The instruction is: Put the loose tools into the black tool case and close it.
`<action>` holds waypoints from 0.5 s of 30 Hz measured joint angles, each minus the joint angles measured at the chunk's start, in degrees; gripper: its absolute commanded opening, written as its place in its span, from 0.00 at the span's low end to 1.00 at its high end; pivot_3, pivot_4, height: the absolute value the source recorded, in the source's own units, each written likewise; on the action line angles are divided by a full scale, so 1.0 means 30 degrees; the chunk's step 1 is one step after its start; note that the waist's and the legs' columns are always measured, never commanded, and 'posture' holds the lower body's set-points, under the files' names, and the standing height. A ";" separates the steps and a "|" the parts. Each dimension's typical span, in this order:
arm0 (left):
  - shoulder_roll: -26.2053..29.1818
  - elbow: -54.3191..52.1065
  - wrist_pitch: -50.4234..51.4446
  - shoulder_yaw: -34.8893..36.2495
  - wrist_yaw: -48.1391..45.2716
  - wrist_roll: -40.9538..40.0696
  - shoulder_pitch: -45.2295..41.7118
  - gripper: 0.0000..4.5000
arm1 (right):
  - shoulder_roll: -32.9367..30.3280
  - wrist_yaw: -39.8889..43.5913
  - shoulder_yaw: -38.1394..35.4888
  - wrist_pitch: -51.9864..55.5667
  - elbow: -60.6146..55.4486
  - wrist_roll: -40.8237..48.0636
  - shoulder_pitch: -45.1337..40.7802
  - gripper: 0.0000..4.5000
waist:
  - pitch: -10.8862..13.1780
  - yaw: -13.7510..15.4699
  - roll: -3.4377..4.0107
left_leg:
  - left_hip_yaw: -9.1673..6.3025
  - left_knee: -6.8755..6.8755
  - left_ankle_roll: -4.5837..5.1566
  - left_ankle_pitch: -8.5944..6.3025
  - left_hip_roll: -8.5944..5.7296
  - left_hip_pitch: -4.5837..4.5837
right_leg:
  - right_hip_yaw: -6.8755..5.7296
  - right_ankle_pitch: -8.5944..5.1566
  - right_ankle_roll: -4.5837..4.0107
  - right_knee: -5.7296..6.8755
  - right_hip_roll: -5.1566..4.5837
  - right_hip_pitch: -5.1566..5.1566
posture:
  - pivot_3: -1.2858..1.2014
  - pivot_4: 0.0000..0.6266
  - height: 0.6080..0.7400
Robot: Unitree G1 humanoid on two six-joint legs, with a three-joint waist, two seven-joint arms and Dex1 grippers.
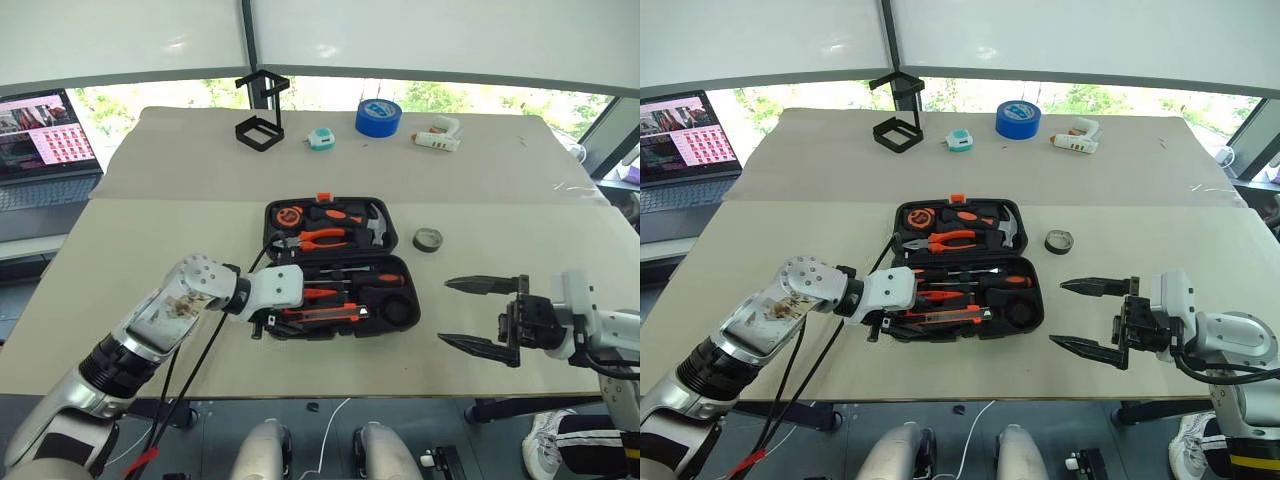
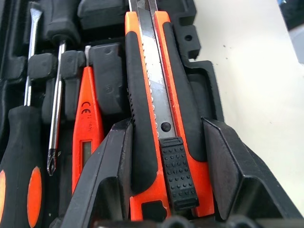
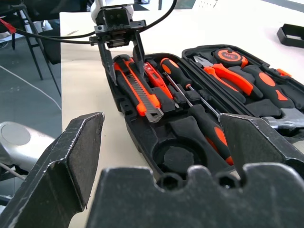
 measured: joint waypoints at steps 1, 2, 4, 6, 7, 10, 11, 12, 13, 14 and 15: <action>-0.0048 0.0002 0.0156 -0.0043 -0.0019 0.0108 -0.0073 0.38 | 0.0027 -0.0040 0.0000 0.0000 0.0000 0.0000 0.0000 1.00 | 0.0000 0.0003 0.0000 | 0.0000 0.0000 0.0000 0.0000 -0.0001 0.0002 | 0.0001 0.0000 0.0000 0.0001 0.0000 0.0002 | 0.52 0.24 1.00; -0.0168 0.0016 0.0376 -0.0087 -0.0025 0.0168 -0.0166 0.38 | 0.0058 -0.0064 0.0003 0.0000 0.0001 0.0000 0.0000 1.00 | 0.0000 0.0008 0.0000 | -0.0002 0.0002 0.0000 0.0000 -0.0001 0.0002 | 0.0000 0.0000 0.0000 0.0000 0.0000 0.0005 | 0.52 0.24 1.00; -0.0485 0.0035 0.0572 -0.0187 0.0022 0.0256 -0.0273 0.38 | 0.0081 -0.0092 0.0007 0.0000 0.0001 0.0000 -0.0002 1.00 | 0.0000 0.0021 0.0000 | -0.0005 0.0011 0.0001 0.0000 -0.0003 0.0002 | -0.0002 0.0000 0.0002 -0.0001 -0.0001 0.0014 | 0.52 0.24 1.00; -0.0737 0.0152 0.0806 -0.0230 0.0062 0.0339 -0.0354 0.38 | 0.0156 -0.0116 0.0027 0.0000 0.0001 -0.0001 -0.0075 1.00 | 0.0000 0.0060 0.0000 | -0.0011 0.0021 0.0003 -0.0001 -0.0007 0.0006 | -0.0006 0.0000 0.0006 -0.0002 -0.0003 0.0028 | 0.52 0.24 1.00; -0.0856 0.0225 0.0843 -0.0239 0.0072 0.0358 -0.0380 0.38 | 0.0200 -0.0128 0.0040 0.0000 0.0001 -0.0001 -0.0114 1.00 | -0.0001 0.0067 0.0000 | -0.0011 0.0023 0.0005 -0.0001 -0.0008 0.0010 | -0.0007 0.0000 0.0006 -0.0002 -0.0005 0.0033 | 0.52 0.24 1.00; -0.1158 0.0379 0.0928 -0.0215 0.0173 0.0365 -0.0384 0.49 | 0.0221 -0.0182 0.0121 0.0013 0.0002 -0.0003 -0.0243 1.00 | -0.0001 0.0059 0.0001 | -0.0013 0.0022 0.0005 -0.0002 -0.0008 0.0021 | -0.0006 0.0001 0.0007 -0.0001 -0.0006 0.0040 | 0.52 0.24 1.00; -0.1273 0.0398 0.0964 -0.0217 0.0256 0.0364 -0.0383 0.60 | 0.0245 -0.0215 0.0155 0.0019 0.0002 -0.0003 -0.0335 1.00 | -0.0001 0.0053 0.0001 | -0.0013 0.0022 0.0005 -0.0002 -0.0007 0.0024 | -0.0007 0.0000 0.0007 0.0001 -0.0006 0.0042 | 0.52 0.24 1.00; -0.1301 0.0399 0.0958 -0.0220 0.0280 0.0363 -0.0383 0.62 | 0.0246 -0.0235 0.0179 0.0019 0.0002 -0.0003 -0.0356 1.00 | -0.0001 0.0051 0.0001 | -0.0015 0.0022 0.0005 -0.0002 -0.0005 0.0024 | -0.0008 0.0000 0.0007 0.0000 -0.0005 0.0042 | 0.52 0.24 1.00; -0.1299 0.0419 0.0937 -0.0185 0.0382 0.0381 -0.0383 0.70 | 0.0247 -0.0255 0.0203 0.0020 0.0002 -0.0003 -0.0358 1.00 | -0.0001 0.0046 0.0001 | -0.0015 0.0022 0.0005 -0.0002 -0.0005 0.0025 | -0.0008 0.0000 0.0007 0.0001 -0.0004 0.0042 | 0.52 0.24 1.00; -0.1339 0.0546 0.0819 -0.0048 0.0477 0.0381 -0.0383 0.77 | 0.0276 -0.0279 0.0248 0.0020 0.0003 -0.0007 -0.0360 1.00 | -0.0001 0.0032 0.0001 | -0.0014 0.0020 0.0005 -0.0002 -0.0004 0.0028 | -0.0006 0.0000 0.0007 0.0000 -0.0005 0.0042 | 0.52 0.24 1.00; -0.1382 0.0695 0.0759 0.0069 0.0529 0.0379 -0.0382 0.85 | 0.0328 -0.0291 0.0274 0.0021 0.0003 -0.0008 -0.0360 1.00 | -0.0001 0.0026 0.0001 | -0.0015 0.0019 0.0005 -0.0002 -0.0003 0.0027 | -0.0007 0.0000 0.0007 0.0001 -0.0004 0.0042 | 0.52 0.24 1.00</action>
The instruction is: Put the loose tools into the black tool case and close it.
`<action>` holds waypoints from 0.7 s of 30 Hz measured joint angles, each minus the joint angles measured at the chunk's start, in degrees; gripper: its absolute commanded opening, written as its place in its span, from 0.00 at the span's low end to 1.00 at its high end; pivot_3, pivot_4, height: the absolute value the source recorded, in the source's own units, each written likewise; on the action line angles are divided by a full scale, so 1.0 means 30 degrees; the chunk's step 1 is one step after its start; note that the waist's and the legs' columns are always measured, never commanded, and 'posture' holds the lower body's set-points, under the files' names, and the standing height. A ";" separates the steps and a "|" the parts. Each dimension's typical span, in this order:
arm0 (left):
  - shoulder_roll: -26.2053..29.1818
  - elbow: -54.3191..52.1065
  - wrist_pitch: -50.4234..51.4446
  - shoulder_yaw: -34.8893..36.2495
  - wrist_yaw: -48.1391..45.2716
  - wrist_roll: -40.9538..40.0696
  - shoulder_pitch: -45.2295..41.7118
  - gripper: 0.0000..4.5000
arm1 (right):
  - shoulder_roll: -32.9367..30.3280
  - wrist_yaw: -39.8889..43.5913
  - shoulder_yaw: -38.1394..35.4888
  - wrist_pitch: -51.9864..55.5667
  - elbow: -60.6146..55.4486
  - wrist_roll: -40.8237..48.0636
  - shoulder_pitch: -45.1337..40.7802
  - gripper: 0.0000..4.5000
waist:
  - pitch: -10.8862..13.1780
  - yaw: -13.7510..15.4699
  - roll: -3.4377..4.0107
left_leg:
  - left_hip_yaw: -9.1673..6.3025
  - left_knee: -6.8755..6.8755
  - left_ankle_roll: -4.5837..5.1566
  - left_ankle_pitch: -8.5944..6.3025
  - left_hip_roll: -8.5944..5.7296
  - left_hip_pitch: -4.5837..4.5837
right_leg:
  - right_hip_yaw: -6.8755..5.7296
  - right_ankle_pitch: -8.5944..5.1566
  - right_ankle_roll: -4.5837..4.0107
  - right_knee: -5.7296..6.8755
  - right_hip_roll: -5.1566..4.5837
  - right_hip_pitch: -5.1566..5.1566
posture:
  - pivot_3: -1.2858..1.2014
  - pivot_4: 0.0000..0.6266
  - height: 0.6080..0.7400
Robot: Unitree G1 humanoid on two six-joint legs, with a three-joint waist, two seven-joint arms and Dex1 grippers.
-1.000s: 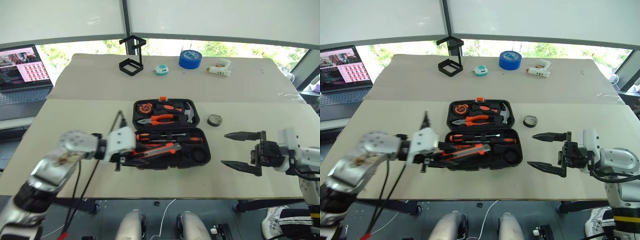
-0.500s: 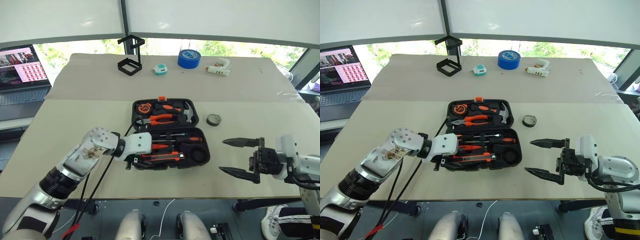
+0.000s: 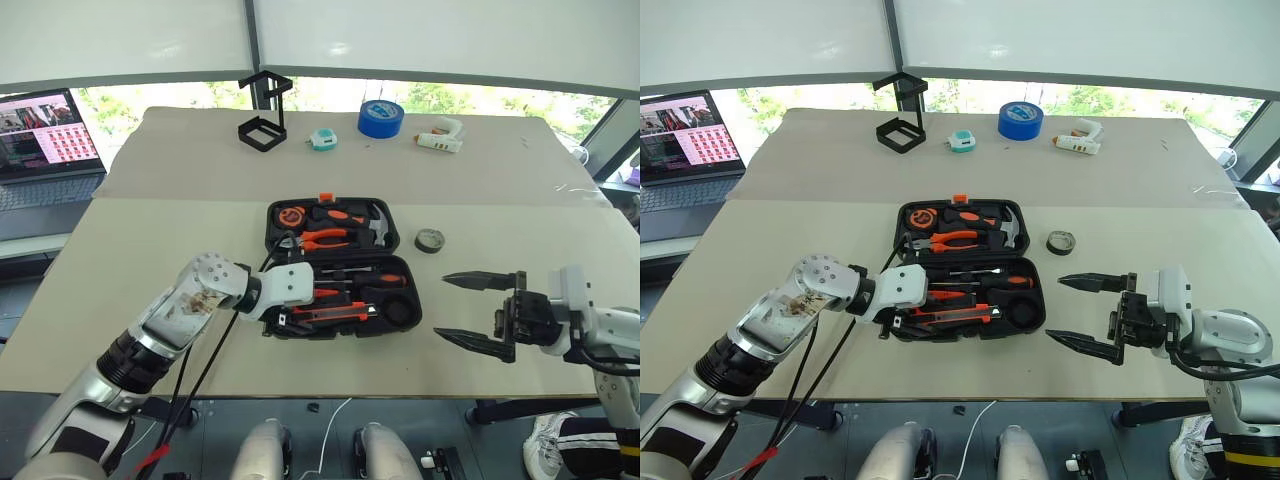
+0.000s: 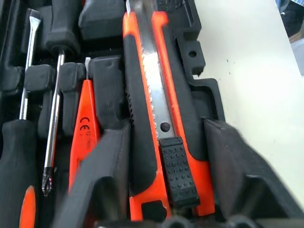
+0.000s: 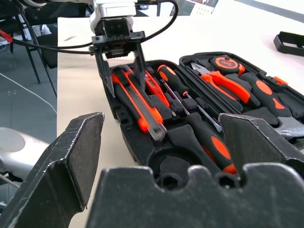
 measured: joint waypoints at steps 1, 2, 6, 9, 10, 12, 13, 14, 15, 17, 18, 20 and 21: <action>-0.0136 0.0264 -0.0109 0.0205 0.0125 -0.0056 0.0002 0.93 | 0.0056 -0.0026 0.0049 0.0000 0.0003 -0.0008 -0.0001 1.00 | 0.0000 -0.0001 0.0000 | 0.0000 0.0000 0.0000 0.0000 0.0000 0.0000 | 0.0000 0.0000 0.0000 0.0000 0.0000 0.0000 | 0.52 0.24 1.00; -0.0268 0.0499 -0.0295 0.0322 0.0233 -0.0064 0.0003 0.99 | 0.0093 -0.0053 0.0077 0.0000 0.0006 -0.0011 -0.0003 1.00 | 0.0001 -0.0002 -0.0001 | 0.0001 0.0001 0.0000 0.0000 0.0000 -0.0002 | 0.0000 0.0000 0.0000 0.0002 0.0000 -0.0001 | 0.52 0.24 1.00; -0.0905 0.1000 -0.0789 0.1192 0.0215 -0.0817 0.0003 0.99 | 0.0168 -0.0227 0.0161 -0.0001 0.0057 -0.0037 -0.0336 1.00 | 0.0002 -0.0003 -0.0002 | -0.0002 0.0004 0.0000 0.0001 0.0002 -0.0014 | -0.0004 0.0001 0.0000 0.0003 0.0000 -0.0011 | 0.52 0.24 1.00; -0.1301 0.1222 -0.0847 0.2658 -0.0084 -0.2217 -0.0365 0.87 | 0.0203 -0.0341 0.0163 -0.0003 0.0206 -0.0048 -0.0497 1.00 | 0.0002 -0.0002 -0.0002 | -0.0006 0.0005 0.0000 0.0001 0.0004 -0.0013 | -0.0009 0.0001 0.0000 0.0006 0.0000 -0.0010 | 0.52 0.24 1.00; -0.1312 0.1436 -0.1254 0.3089 -0.0123 -0.2427 -0.0557 0.83 | 0.0297 -0.0371 0.0166 -0.0004 0.0280 -0.0072 -0.0508 1.00 | 0.0001 0.0009 -0.0001 | -0.0005 0.0004 0.0000 0.0001 0.0002 -0.0011 | -0.0009 0.0001 0.0000 0.0006 -0.0002 -0.0009 | 0.52 0.24 1.00; -0.1360 0.1922 -0.2044 0.3589 -0.0122 -0.2421 -0.0672 0.66 | 0.0436 -0.0414 0.0194 -0.0011 0.0352 -0.0098 -0.0537 1.00 | 0.0000 -0.0002 0.0001 | -0.0003 0.0004 0.0000 0.0001 -0.0003 -0.0003 | -0.0004 0.0002 0.0001 0.0004 -0.0003 -0.0002 | 0.52 0.24 1.00; -0.1401 0.2154 -0.2487 0.3650 -0.0116 -0.2414 -0.0609 0.59 | 0.0492 -0.0457 0.0195 -0.0014 0.0383 -0.0192 -0.0536 1.00 | 0.0000 -0.0003 0.0000 | -0.0002 0.0005 0.0000 0.0001 -0.0003 -0.0004 | -0.0005 0.0002 0.0002 0.0004 -0.0004 0.0000 | 0.52 0.24 1.00; -0.1559 0.2425 -0.2986 0.3665 -0.0113 -0.2409 -0.0415 0.51 | 0.0569 -0.0550 0.0194 -0.0020 0.0406 -0.0221 -0.0536 1.00 | 0.0000 -0.0003 0.0001 | -0.0002 0.0004 0.0000 0.0001 -0.0004 -0.0004 | -0.0005 0.0003 0.0002 0.0003 -0.0004 -0.0001 | 0.52 0.24 1.00; -0.1708 0.2583 -0.3195 0.3658 -0.0116 -0.2409 -0.0255 0.44 | 0.0630 -0.0582 0.0195 -0.0029 0.0406 -0.0221 -0.0536 1.00 | 0.0000 0.0001 0.0001 | -0.0001 0.0005 0.0000 0.0000 -0.0003 0.0000 | -0.0004 0.0003 0.0002 0.0008 -0.0006 0.0002 | 0.52 0.24 1.00; -0.2084 0.2956 -0.3904 0.3633 -0.0144 -0.2408 0.0304 0.27 | 0.0784 -0.0648 0.0195 -0.0046 0.0406 -0.0227 -0.0536 1.00 | 0.0000 0.0001 0.0000 | -0.0002 0.0008 0.0000 0.0001 -0.0002 -0.0006 | -0.0007 0.0004 0.0002 0.0010 -0.0006 0.0001 | 0.52 0.24 1.00; -0.2153 0.3087 -0.4327 0.3621 -0.0215 -0.2404 0.0522 0.19 | 0.0817 -0.0706 0.0195 -0.0047 0.0406 -0.0233 -0.0536 1.00 | 0.0000 -0.0002 0.0000 | -0.0002 0.0008 0.0000 0.0001 -0.0001 -0.0006 | -0.0008 0.0004 0.0002 0.0009 -0.0005 0.0000 | 0.52 0.24 1.00; -0.2234 0.3131 -0.4925 0.3544 -0.0461 -0.2404 0.0984 0.04 | 0.0861 -0.0787 0.0186 -0.0056 0.0406 -0.0253 -0.0535 1.00 | 0.0000 -0.0003 0.0001 | -0.0001 0.0007 0.0000 0.0001 0.0000 -0.0003 | -0.0007 0.0004 0.0002 0.0011 -0.0008 0.0001 | 0.52 0.24 1.00; -0.2252 0.3131 -0.4998 0.3438 -0.0569 -0.2404 0.1111 0.01 | 0.0902 -0.0830 0.0180 -0.0065 0.0406 -0.0261 -0.0534 1.00 | 0.0000 0.0001 0.0000 | -0.0002 0.0007 0.0000 0.0001 0.0000 -0.0003 | -0.0009 0.0004 0.0002 0.0009 -0.0007 0.0001 | 0.52 0.24 1.00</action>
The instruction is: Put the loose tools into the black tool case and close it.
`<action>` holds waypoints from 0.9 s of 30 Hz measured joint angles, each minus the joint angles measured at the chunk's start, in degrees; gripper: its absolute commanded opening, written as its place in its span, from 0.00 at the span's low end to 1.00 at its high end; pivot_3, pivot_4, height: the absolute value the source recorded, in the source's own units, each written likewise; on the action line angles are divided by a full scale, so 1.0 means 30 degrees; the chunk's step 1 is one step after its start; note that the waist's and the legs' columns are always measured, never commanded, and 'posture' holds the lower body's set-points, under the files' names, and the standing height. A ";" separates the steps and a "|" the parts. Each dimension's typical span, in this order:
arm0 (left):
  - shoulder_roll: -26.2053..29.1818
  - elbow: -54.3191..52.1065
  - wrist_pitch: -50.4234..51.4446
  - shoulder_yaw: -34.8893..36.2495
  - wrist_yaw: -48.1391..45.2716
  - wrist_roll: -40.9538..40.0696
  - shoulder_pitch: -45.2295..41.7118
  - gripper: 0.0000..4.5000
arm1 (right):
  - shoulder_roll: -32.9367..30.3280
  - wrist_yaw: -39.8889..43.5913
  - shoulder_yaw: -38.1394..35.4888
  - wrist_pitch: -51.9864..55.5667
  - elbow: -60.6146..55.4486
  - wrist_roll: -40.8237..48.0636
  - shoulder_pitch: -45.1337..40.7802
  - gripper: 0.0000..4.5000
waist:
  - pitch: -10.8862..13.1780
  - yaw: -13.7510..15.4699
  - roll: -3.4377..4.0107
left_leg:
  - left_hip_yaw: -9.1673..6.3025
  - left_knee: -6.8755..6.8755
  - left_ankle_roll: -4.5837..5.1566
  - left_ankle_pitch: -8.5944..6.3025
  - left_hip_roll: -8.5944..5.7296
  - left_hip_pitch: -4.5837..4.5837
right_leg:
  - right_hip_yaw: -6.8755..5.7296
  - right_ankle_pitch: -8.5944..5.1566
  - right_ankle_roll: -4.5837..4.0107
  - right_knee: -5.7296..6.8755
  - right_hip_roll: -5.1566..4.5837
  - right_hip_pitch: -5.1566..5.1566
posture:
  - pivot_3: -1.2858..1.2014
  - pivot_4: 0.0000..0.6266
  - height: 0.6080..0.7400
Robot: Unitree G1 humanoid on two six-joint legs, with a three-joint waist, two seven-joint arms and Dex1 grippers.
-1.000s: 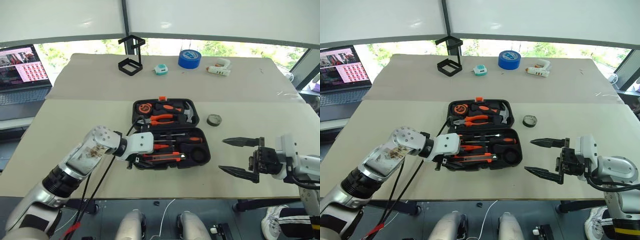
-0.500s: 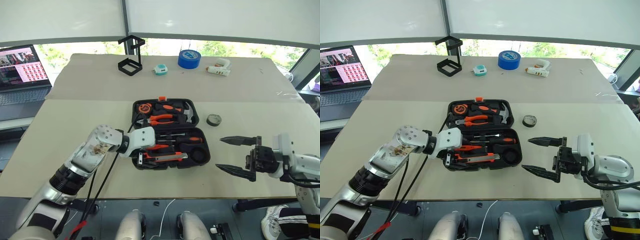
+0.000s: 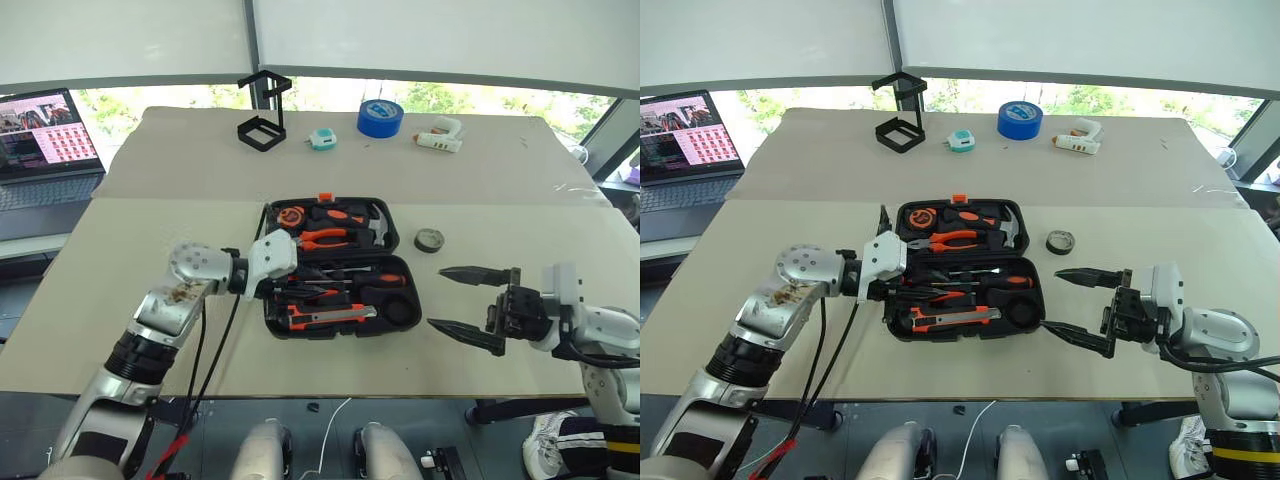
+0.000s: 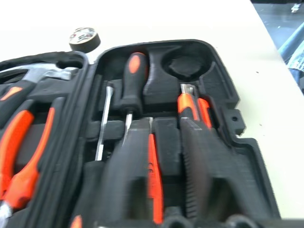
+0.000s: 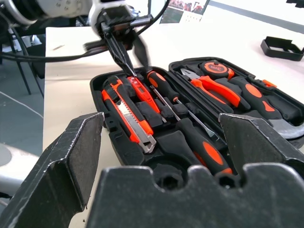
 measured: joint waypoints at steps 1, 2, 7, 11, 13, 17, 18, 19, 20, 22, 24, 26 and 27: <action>-0.0032 0.0078 -0.0414 -0.0231 0.0015 0.0236 0.0174 0.01 | 0.0053 -0.0133 -0.0013 -0.0034 -0.0004 0.0000 0.0031 1.00 | -0.0001 0.0012 0.0001 | 0.0000 0.0000 0.0000 0.0000 -0.0002 0.0001 | 0.0000 0.0000 0.0000 0.0000 -0.0002 0.0002 | 0.52 0.24 1.00; -0.0118 0.0215 -0.0793 -0.0489 0.0081 0.0560 0.0438 0.01 | 0.0074 -0.0221 -0.0022 -0.0047 -0.0005 -0.0002 0.0116 1.00 | -0.0001 0.0017 0.0003 | 0.0002 0.0000 0.0000 0.0000 -0.0007 0.0003 | 0.0002 0.0000 0.0000 0.0000 -0.0010 0.0004 | 0.52 0.24 1.00; -0.0543 0.0436 -0.0891 -0.1420 0.0656 0.1550 0.0886 0.01 | 0.0080 -0.0344 -0.0031 -0.0051 -0.0006 -0.0009 0.0184 1.00 | -0.0002 0.0016 0.0003 | 0.0001 0.0002 0.0001 0.0000 -0.0006 0.0007 | 0.0000 0.0002 0.0003 0.0000 -0.0009 0.0009 | 0.52 0.24 1.00; -0.0615 0.0382 -0.1295 -0.1644 0.0908 0.2030 0.0977 0.01 | 0.0081 -0.0472 -0.0035 -0.0090 -0.0005 -0.0014 0.0185 1.00 | -0.0009 0.0032 0.0014 | 0.0000 0.0002 0.0002 -0.0001 -0.0006 0.0044 | 0.0000 0.0001 0.0003 -0.0002 -0.0020 0.0048 | 0.52 0.24 1.00; -0.0773 0.0440 -0.1253 -0.1822 0.1233 0.2289 0.0992 0.01 | 0.0155 -0.0553 -0.0035 -0.0129 -0.0005 -0.0053 0.0185 1.00 | -0.0015 0.0079 0.0016 | 0.0000 0.0003 0.0005 -0.0002 -0.0006 0.0069 | -0.0002 0.0001 0.0004 -0.0002 -0.0030 0.0074 | 0.52 0.24 1.00; -0.1128 0.0789 0.0018 -0.2080 0.1953 0.2487 0.1011 0.01 | 0.0305 -0.0628 -0.0032 -0.0295 -0.0005 -0.0152 0.0170 1.00 | -0.0034 0.0133 0.0034 | 0.0000 0.0006 0.0012 0.0000 -0.0010 0.0125 | 0.0000 0.0005 0.0012 -0.0001 -0.0042 0.0132 | 0.52 0.24 1.00; -0.1177 0.0790 0.0166 -0.2048 0.2019 0.2487 0.1012 0.01 | 0.0327 -0.0637 -0.0032 -0.0331 0.0003 -0.0174 0.0171 1.00 | -0.0038 0.0121 0.0028 | -0.0004 0.0006 0.0012 0.0000 -0.0006 0.0134 | -0.0003 0.0006 0.0013 -0.0005 -0.0037 0.0148 | 0.52 0.24 1.00; -0.1244 0.0789 0.0416 -0.2071 0.2129 0.2487 0.1020 0.01 | 0.0366 -0.0645 -0.0032 -0.0380 0.0005 -0.0190 0.0162 1.00 | -0.0054 0.0121 0.0039 | -0.0005 0.0005 0.0012 0.0000 -0.0006 0.0164 | -0.0004 0.0006 0.0013 -0.0007 -0.0039 0.0181 | 0.52 0.24 1.00; -0.1288 0.0790 0.0545 -0.2071 0.2180 0.2487 0.1039 0.01 | 0.0422 -0.0647 -0.0032 -0.0406 0.0006 -0.0193 0.0159 1.00 | -0.0065 0.0128 0.0053 | -0.0005 0.0000 0.0015 -0.0002 -0.0004 0.0222 | -0.0008 0.0004 0.0014 -0.0019 -0.0042 0.0243 | 0.52 0.24 1.00; -0.1471 0.0790 0.0787 -0.2022 0.2415 0.2480 0.1146 0.01 | 0.0519 -0.0648 -0.0030 -0.0451 0.0011 -0.0193 0.0151 1.00 | -0.0082 0.0145 0.0071 | -0.0010 0.0000 0.0020 -0.0005 0.0000 0.0279 | -0.0018 0.0002 0.0014 -0.0026 -0.0060 0.0315 | 0.52 0.24 1.00; -0.1501 0.0790 0.0664 -0.1912 0.2522 0.2444 0.1295 0.01 | 0.0526 -0.0647 -0.0030 -0.0457 0.0014 -0.0194 0.0147 1.00 | -0.0087 0.0130 0.0069 | -0.0008 0.0000 0.0021 -0.0005 0.0002 0.0281 | -0.0013 0.0002 0.0013 -0.0030 -0.0065 0.0316 | 0.52 0.24 1.00; -0.1501 0.0816 0.0001 -0.1412 0.2726 0.2200 0.1768 0.01 | 0.0528 -0.0653 -0.0035 -0.0465 0.0081 -0.0198 0.0148 1.00 | -0.0089 0.0043 0.0071 | -0.0008 -0.0004 0.0021 -0.0005 0.0011 0.0279 | -0.0005 0.0001 0.0011 -0.0028 -0.0066 0.0305 | 0.52 0.24 1.00; -0.1536 0.0809 -0.0160 -0.1266 0.2773 0.2093 0.1943 0.01 | 0.0527 -0.0665 -0.0047 -0.0466 0.0134 -0.0200 0.0160 1.00 | -0.0089 0.0024 0.0071 | -0.0008 -0.0010 0.0021 -0.0005 0.0013 0.0279 | -0.0004 0.0001 0.0010 -0.0026 -0.0066 0.0299 | 0.52 0.24 1.00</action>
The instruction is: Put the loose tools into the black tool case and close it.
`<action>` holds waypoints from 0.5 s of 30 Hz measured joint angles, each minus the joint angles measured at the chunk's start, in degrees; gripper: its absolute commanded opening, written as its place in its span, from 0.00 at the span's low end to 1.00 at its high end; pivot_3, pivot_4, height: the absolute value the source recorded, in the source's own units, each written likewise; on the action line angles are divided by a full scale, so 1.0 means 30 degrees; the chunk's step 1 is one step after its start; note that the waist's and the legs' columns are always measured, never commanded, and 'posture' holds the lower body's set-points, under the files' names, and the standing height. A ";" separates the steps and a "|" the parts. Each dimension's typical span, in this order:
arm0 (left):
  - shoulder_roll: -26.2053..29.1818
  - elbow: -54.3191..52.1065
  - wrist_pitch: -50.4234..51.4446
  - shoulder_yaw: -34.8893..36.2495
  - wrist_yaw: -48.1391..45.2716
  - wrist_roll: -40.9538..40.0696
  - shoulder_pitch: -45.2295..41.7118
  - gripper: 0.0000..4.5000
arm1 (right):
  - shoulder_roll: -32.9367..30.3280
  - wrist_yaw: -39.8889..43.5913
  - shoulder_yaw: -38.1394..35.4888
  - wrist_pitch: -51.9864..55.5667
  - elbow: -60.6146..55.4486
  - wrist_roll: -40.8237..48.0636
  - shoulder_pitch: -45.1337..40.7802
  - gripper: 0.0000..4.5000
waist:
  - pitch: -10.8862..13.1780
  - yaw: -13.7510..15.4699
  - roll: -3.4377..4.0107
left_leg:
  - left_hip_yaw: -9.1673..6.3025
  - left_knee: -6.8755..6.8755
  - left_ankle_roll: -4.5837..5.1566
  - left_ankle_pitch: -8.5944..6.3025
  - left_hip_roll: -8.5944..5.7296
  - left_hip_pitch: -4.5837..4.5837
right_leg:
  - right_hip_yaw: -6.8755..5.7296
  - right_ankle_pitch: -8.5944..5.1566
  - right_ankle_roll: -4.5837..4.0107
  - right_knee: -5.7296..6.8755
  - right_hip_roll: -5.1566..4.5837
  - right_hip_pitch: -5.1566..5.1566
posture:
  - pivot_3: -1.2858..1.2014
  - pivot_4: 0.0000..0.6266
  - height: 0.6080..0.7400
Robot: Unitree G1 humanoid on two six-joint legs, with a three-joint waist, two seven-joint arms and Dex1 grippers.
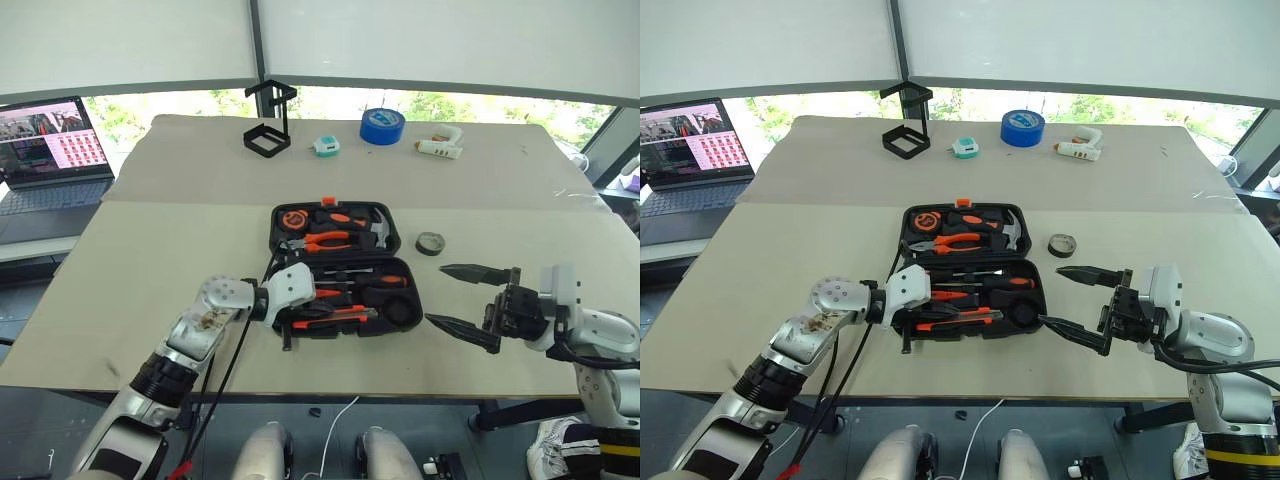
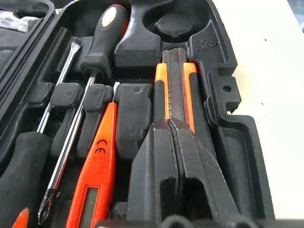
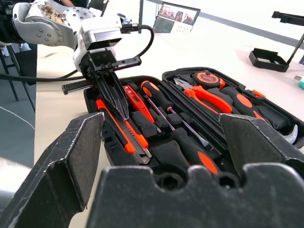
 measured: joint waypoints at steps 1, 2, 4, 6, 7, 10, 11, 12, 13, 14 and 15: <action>-0.0078 0.0053 -0.0287 0.0226 -0.0006 -0.0222 0.0176 0.07 | 0.0000 -0.0039 -0.0046 0.0000 0.0018 -0.0003 0.0028 1.00 | 0.0000 -0.0018 0.0000 | 0.0000 -0.0008 0.0000 0.0000 0.0002 -0.0005 | 0.0000 0.0000 -0.0002 0.0003 0.0002 -0.0010 | 0.52 0.24 1.00; -0.0188 0.0148 -0.0439 0.0522 0.0040 -0.0459 0.0391 0.13 | 0.0000 -0.0102 -0.0118 0.0000 0.0019 -0.0003 0.0071 1.00 | 0.0000 -0.0028 0.0000 | 0.0002 -0.0013 0.0000 0.0000 0.0007 -0.0019 | 0.0002 0.0000 -0.0004 0.0007 0.0001 -0.0035 | 0.52 0.24 1.00; -0.0469 -0.0221 -0.0813 0.2524 0.0204 -0.2218 0.1488 0.27 | 0.0261 -0.0845 -0.1012 -0.0066 0.0151 0.0055 0.0768 1.00 | 0.0006 -0.0033 -0.0010 | -0.0002 -0.0012 -0.0001 0.0001 0.0031 -0.0137 | -0.0004 0.0003 -0.0011 0.0025 0.0005 -0.0164 | 0.52 0.24 1.00; -0.0299 -0.1394 -0.0629 0.5017 0.0173 -0.4552 0.2246 0.42 | 0.0613 -0.1605 -0.2313 -0.0420 0.0991 0.0035 0.1705 1.00 | 0.0008 -0.0034 -0.0011 | 0.0001 -0.0010 -0.0007 0.0006 0.0034 -0.0254 | -0.0002 0.0009 -0.0014 0.0051 -0.0005 -0.0289 | 0.52 0.24 1.00; -0.0081 -0.2114 -0.0524 0.6167 0.0112 -0.5587 0.2562 0.50 | 0.0806 -0.1894 -0.2855 -0.0729 0.1373 0.0002 0.2159 1.00 | 0.0006 -0.0031 -0.0009 | 0.0004 -0.0014 -0.0006 0.0005 0.0035 -0.0250 | -0.0002 0.0008 -0.0013 0.0046 -0.0007 -0.0286 | 0.52 0.24 1.00; 0.0309 -0.3605 0.0112 0.9510 0.0442 -0.8617 0.3398 0.74 | 0.1422 -0.2703 -0.4297 -0.2123 0.2736 -0.0510 0.3385 1.00 | 0.0003 -0.0027 -0.0002 | 0.0018 -0.0031 -0.0004 0.0003 0.0028 -0.0218 | -0.0002 0.0006 -0.0010 0.0022 -0.0017 -0.0250 | 0.52 0.24 1.00; 0.0480 -0.3716 0.0178 1.0306 0.0563 -0.9152 0.3709 0.84 | 0.1669 -0.3014 -0.4661 -0.2651 0.3146 -0.0741 0.3676 1.00 | 0.0002 -0.0039 -0.0001 | 0.0020 -0.0031 -0.0003 0.0003 0.0021 -0.0205 | -0.0001 0.0006 -0.0010 0.0020 -0.0018 -0.0238 | 0.52 0.24 1.00; 0.0873 -0.3735 0.0134 1.1026 0.0526 -0.9476 0.4341 0.92 | 0.1917 -0.3401 -0.5026 -0.3222 0.3633 -0.0982 0.4043 1.00 | 0.0000 -0.0059 0.0003 | 0.0038 -0.0035 -0.0002 0.0002 0.0014 -0.0181 | 0.0009 0.0006 -0.0010 0.0022 -0.0015 -0.0228 | 0.52 0.24 1.00; 0.1206 -0.3647 0.0095 1.1422 0.0439 -0.9542 0.4863 0.99 | 0.2078 -0.3673 -0.5357 -0.3550 0.4035 -0.1203 0.4410 1.00 | 0.0000 -0.0077 0.0003 | 0.0040 -0.0036 -0.0003 0.0002 0.0009 -0.0179 | 0.0012 0.0005 -0.0009 0.0021 -0.0014 -0.0230 | 0.52 0.24 1.00; 0.1427 -0.3482 0.0029 1.1710 0.0317 -0.9526 0.5271 1.00 | 0.2157 -0.3834 -0.5492 -0.3826 0.4383 -0.1369 0.4599 1.00 | 0.0000 -0.0092 0.0003 | 0.0042 -0.0036 -0.0003 0.0002 0.0007 -0.0179 | 0.0012 0.0004 -0.0010 0.0021 -0.0011 -0.0232 | 0.52 0.24 1.00; 0.1743 -0.2915 -0.0482 1.2072 0.0111 -0.9353 0.5842 1.00 | 0.2354 -0.4224 -0.5646 -0.4179 0.4691 -0.1556 0.4712 1.00 | 0.0000 -0.0108 0.0003 | 0.0045 -0.0035 -0.0004 0.0002 0.0009 -0.0175 | 0.0012 0.0002 -0.0015 0.0022 -0.0006 -0.0237 | 0.52 0.24 1.00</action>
